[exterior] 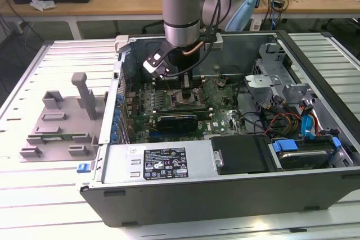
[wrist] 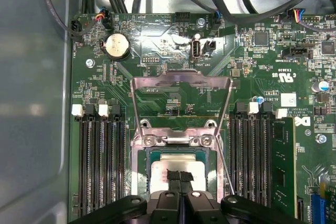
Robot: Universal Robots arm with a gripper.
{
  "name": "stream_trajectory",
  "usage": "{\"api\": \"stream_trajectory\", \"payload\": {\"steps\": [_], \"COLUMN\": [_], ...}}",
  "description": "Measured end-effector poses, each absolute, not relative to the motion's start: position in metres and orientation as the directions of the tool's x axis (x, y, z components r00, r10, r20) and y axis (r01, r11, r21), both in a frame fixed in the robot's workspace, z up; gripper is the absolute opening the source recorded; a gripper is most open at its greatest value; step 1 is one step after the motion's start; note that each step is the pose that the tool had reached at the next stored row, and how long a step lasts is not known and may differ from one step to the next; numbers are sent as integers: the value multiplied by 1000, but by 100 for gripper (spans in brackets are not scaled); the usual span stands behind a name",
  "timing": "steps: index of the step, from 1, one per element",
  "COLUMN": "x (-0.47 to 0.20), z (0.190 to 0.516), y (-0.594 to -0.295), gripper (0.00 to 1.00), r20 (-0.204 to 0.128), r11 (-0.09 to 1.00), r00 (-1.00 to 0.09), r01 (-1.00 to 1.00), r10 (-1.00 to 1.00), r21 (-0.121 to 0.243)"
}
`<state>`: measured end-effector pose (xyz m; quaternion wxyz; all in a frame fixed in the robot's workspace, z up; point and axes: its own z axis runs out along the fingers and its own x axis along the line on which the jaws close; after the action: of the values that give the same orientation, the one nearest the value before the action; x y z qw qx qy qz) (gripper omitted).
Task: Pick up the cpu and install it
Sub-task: 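Place the cpu into insertion slot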
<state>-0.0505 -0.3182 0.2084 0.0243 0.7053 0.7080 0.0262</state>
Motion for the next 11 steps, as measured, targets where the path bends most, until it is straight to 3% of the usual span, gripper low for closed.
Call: {"api": "stream_trajectory", "payload": {"steps": [11], "x": [-51], "z": [205], "y": [-318], "gripper": [11], "r20": [-2], "r11": [4], "r00": [-4], "r01": [997], "r10": [1000], "r21": [71]}}
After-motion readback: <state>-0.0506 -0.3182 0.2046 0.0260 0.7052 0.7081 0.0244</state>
